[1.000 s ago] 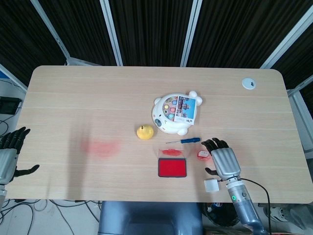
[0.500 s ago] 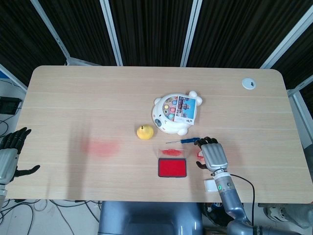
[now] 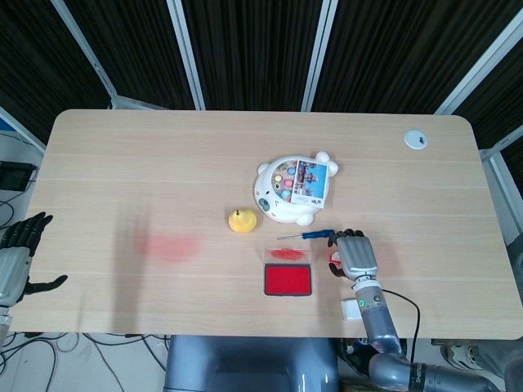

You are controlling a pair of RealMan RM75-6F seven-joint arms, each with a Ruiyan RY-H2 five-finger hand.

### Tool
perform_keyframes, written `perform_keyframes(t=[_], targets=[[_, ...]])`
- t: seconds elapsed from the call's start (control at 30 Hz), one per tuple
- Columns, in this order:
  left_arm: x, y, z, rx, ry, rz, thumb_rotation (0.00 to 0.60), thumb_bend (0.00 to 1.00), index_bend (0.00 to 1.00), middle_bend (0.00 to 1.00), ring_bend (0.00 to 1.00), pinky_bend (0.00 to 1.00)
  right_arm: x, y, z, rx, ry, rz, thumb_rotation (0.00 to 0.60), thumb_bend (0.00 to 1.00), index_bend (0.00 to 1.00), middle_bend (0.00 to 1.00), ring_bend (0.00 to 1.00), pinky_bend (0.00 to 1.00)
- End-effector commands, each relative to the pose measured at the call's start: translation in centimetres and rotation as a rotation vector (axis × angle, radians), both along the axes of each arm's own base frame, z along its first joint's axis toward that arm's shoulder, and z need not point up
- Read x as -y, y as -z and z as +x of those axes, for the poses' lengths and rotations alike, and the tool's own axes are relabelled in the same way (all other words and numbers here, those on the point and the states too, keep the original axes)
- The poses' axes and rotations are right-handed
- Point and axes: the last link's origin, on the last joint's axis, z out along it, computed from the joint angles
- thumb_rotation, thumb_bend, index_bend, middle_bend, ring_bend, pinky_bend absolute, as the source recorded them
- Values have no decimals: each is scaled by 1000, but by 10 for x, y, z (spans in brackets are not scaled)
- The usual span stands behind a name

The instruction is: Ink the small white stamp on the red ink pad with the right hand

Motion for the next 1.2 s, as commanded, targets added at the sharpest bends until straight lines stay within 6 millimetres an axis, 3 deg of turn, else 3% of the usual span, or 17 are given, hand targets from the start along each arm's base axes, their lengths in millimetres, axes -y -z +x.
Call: perform_keyframes(t=[0.03, 0.5, 1.03, 1.2], targets=[[0, 0, 0, 1, -1, 0, 600, 0, 0, 0, 0, 0, 2, 2, -2, -9, 7, -1, 600, 360, 443, 375, 255, 251], [0, 0, 0, 9, -9, -5, 600, 0, 0, 0, 0, 0, 4, 8, -14, -25, 53, 1, 600, 448, 513, 418, 279, 251], [-1, 0, 0, 17, -15, -12, 600, 0, 0, 0, 0, 0, 4, 9, -19, -47, 64, 5, 600, 453, 514, 418, 278, 251], [0, 1, 0, 19, -17, -15, 600, 0, 0, 0, 0, 0, 4, 8, -19, -48, 66, 5, 600, 531, 578, 478, 333, 292]])
